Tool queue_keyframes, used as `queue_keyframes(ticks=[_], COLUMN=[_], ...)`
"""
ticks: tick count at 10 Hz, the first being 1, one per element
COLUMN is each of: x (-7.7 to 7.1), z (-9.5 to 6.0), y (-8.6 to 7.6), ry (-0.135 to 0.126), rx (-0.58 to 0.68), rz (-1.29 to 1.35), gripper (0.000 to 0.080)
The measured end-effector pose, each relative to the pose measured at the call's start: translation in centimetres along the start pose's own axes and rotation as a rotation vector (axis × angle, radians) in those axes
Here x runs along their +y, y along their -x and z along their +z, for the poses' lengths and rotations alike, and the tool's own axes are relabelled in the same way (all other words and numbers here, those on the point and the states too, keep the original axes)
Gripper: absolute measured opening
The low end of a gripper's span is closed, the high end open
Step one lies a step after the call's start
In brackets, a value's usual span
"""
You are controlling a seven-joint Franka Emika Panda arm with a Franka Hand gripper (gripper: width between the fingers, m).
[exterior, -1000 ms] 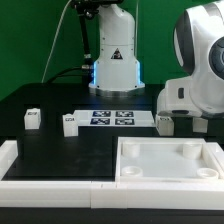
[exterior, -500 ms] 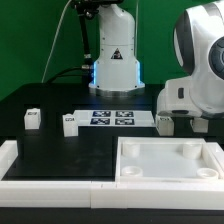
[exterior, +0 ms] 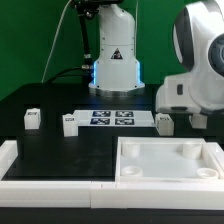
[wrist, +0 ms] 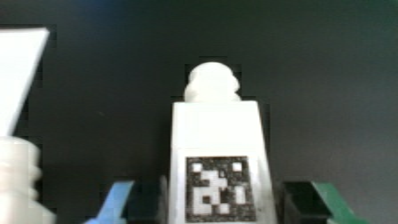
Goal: Assemble one leg
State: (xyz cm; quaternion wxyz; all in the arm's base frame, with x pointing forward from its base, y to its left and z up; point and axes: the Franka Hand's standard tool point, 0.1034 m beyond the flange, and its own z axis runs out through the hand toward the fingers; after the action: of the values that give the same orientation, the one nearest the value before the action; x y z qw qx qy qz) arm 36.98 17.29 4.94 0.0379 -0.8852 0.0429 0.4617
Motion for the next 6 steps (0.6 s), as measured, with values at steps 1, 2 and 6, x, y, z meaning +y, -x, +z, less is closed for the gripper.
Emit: queue_keyframes(ticks=[1, 2, 6], x=[0.2, 0.1, -0.6], z=[-1.1, -2.1, -3.0], y=[1.1, 1.6, 0.1], ry=[0.001, 0.001, -0.025], rx=[-0.006, 0.003, 0.222], rz=[0.002, 0.002, -0.005], gripper=[0.0287, 0.0287, 0.0287])
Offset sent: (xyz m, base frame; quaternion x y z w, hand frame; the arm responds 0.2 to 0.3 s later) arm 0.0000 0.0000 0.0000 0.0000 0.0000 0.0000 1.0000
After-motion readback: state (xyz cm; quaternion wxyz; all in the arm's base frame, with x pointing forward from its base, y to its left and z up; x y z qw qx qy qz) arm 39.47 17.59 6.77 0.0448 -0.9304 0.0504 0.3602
